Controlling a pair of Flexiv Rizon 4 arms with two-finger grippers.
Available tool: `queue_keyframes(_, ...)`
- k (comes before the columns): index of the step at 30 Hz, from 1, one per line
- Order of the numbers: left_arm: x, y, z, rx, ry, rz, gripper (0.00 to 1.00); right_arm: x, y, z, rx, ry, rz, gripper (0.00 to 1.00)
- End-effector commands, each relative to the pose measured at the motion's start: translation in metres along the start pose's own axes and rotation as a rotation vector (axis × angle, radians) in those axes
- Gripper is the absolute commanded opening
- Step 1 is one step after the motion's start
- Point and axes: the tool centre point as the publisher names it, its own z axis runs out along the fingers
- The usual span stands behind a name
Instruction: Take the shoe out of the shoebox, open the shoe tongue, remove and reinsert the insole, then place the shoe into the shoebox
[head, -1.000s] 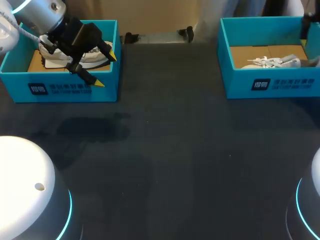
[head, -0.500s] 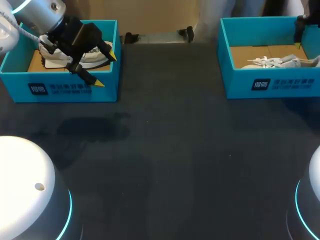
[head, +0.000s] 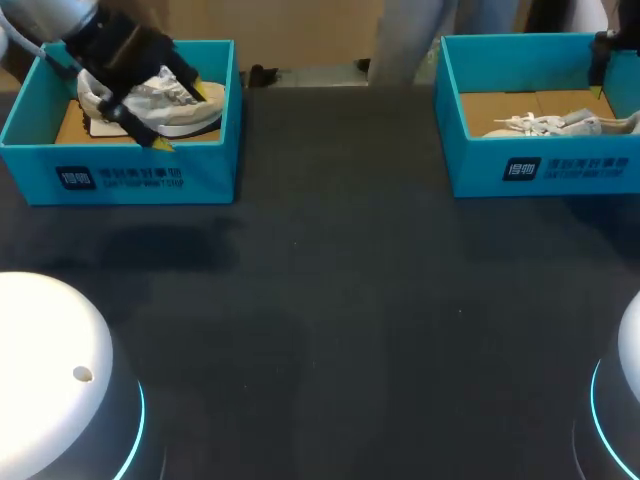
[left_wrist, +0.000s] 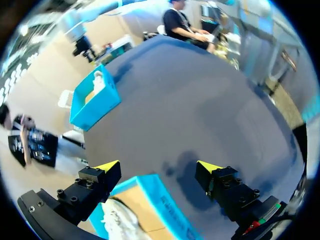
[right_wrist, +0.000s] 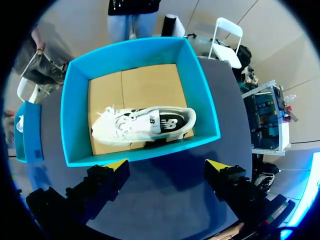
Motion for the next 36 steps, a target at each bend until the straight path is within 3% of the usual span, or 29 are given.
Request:
queue_keyframes(1, -0.002, 0.023, -0.009, -0.025, 0.072, 0.252, 1.00, 0.000, -0.001, 0.000, -0.002, 0.001, 0.001, 1.00)
queue_keyframes(12, -0.006, 0.077, -0.040, -0.142, 0.273, 0.523, 1.00, 0.000, -0.001, 0.000, -0.002, 0.001, 0.001, 1.00)
queue_keyframes(31, -0.006, 0.077, -0.040, -0.142, 0.273, 0.523, 1.00, 0.000, -0.001, 0.000, -0.002, 0.001, 0.001, 1.00)
queue_keyframes(36, -0.018, 0.098, -0.034, -0.201, 0.292, 0.661, 1.00, 0.000, -0.001, 0.000, -0.002, 0.001, 0.001, 1.00)
